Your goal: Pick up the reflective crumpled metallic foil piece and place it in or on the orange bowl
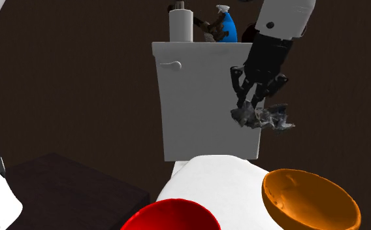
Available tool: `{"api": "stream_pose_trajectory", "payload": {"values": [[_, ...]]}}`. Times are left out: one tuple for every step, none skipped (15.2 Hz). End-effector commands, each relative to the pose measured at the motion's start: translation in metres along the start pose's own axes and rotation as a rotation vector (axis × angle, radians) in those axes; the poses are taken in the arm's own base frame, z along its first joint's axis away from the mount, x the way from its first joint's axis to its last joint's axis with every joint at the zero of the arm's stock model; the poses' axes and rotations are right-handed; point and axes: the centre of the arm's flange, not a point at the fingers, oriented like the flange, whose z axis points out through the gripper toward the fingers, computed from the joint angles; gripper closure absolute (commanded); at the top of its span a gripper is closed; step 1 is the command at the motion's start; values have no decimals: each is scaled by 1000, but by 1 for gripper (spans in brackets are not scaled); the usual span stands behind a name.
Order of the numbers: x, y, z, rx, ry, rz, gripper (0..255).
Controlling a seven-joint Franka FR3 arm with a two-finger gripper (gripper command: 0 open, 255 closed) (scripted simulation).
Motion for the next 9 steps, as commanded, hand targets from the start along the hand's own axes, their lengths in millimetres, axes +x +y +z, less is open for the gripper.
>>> {"api": "stream_pose_trajectory", "payload": {"values": [[-27, 6, -15, 1, 0, -1, 255], [-37, 10, -22, 1, 0, -1, 255], [-47, 13, -30, 1, 0, -1, 255], [-58, 17, -37, 1, 0, -1, 255], [-68, 20, -44, 1, 0, -1, 255], [-79, 23, -52, 1, 0, -1, 255], [-89, 27, -59, 1, 0, -1, 255], [-99, 30, -67, 1, 0, -1, 255], [-110, 34, -74, 1, 0, -1, 255]]}}
